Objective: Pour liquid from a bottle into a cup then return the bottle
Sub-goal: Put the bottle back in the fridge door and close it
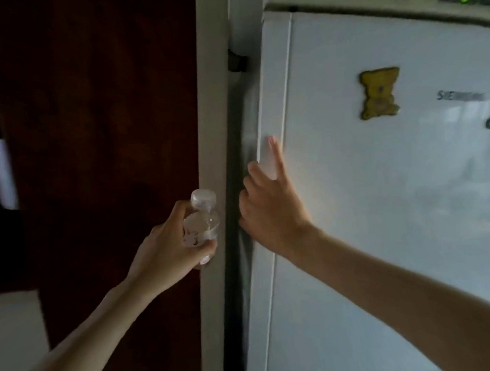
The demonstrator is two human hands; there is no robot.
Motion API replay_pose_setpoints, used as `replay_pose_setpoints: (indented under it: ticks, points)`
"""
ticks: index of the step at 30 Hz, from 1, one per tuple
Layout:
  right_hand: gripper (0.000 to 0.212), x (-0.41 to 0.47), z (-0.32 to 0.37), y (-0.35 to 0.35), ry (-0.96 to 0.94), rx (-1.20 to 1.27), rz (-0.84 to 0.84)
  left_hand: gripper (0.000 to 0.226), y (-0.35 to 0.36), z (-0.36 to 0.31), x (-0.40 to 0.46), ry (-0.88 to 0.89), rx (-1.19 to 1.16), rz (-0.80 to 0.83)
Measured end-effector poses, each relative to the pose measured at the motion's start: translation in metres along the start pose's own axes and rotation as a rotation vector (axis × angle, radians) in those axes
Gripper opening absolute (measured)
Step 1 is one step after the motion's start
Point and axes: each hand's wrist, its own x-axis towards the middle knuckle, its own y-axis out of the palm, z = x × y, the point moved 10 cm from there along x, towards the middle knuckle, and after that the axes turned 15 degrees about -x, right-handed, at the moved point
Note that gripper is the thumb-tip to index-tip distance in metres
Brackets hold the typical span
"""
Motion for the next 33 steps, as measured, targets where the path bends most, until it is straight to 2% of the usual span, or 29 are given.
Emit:
replay_pose_setpoints:
  ticks: [3,8,11,19,25,31,33]
  points:
    - [0.034,-0.010,0.017,0.007,0.004,-0.042,0.152,0.062,0.009,-0.001,0.005,0.055,-0.047,0.078]
    - [0.017,-0.008,0.023,0.000,0.053,-0.026,0.286,0.067,0.021,-0.012,-0.001,0.113,-0.125,0.167]
    - [0.019,-0.012,0.025,0.001,0.028,-0.093,0.357,0.067,0.023,-0.011,-0.013,0.119,-0.187,0.218]
    - [0.031,-0.007,0.028,-0.003,0.096,-0.146,0.368,0.066,-0.005,-0.002,-0.024,0.195,-0.302,0.229]
    - [0.024,-0.038,0.022,-0.031,0.079,-0.195,0.362,0.061,-0.001,-0.001,-0.010,0.217,-0.351,0.197]
    - [0.015,-0.069,0.007,-0.068,0.146,-0.140,0.334,0.073,0.034,-0.039,-0.018,0.293,-0.404,0.306]
    - [0.013,-0.076,0.009,-0.083,0.178,-0.074,0.302,0.069,0.044,-0.052,-0.022,0.299,-0.412,0.331]
